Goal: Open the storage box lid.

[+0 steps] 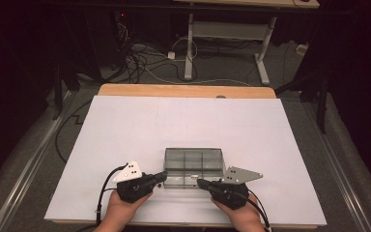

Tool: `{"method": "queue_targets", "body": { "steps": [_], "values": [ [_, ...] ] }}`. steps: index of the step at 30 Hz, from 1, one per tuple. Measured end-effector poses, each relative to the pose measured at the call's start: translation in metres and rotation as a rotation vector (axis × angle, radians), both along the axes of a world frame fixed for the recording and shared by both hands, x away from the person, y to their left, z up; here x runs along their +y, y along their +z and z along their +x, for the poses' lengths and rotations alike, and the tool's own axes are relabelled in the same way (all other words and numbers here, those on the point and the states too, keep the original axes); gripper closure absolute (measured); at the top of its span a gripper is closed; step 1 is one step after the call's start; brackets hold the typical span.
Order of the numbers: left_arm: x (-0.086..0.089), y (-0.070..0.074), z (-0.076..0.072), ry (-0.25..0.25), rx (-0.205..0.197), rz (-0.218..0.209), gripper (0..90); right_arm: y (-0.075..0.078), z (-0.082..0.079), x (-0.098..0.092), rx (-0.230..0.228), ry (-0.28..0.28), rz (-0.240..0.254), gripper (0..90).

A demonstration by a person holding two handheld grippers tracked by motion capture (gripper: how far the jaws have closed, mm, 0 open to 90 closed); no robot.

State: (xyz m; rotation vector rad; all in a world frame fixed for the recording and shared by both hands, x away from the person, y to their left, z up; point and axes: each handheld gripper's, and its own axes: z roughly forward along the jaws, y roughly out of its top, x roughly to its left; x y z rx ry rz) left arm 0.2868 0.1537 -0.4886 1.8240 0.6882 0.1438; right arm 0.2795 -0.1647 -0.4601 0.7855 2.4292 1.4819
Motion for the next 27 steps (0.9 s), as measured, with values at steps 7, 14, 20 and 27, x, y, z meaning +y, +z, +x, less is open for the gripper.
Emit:
{"method": "queue_targets", "body": {
  "steps": [7,14,20,27],
  "values": [
    [0.000,0.004,0.002,-0.003,-0.019,0.005,87.4,-0.001,-0.003,-0.010,-0.003,-0.029,-0.002,90.0],
    [0.003,0.007,0.005,-0.003,-0.026,-0.007,87.3,-0.001,-0.007,-0.025,-0.010,-0.085,-0.008,90.0],
    [0.002,0.008,0.011,-0.009,-0.022,-0.023,87.3,-0.001,-0.010,-0.037,-0.027,-0.130,-0.019,90.0],
    [0.000,0.010,0.015,-0.010,-0.030,-0.026,87.3,-0.003,-0.010,-0.053,-0.030,-0.161,-0.020,90.0]
  ]
}}
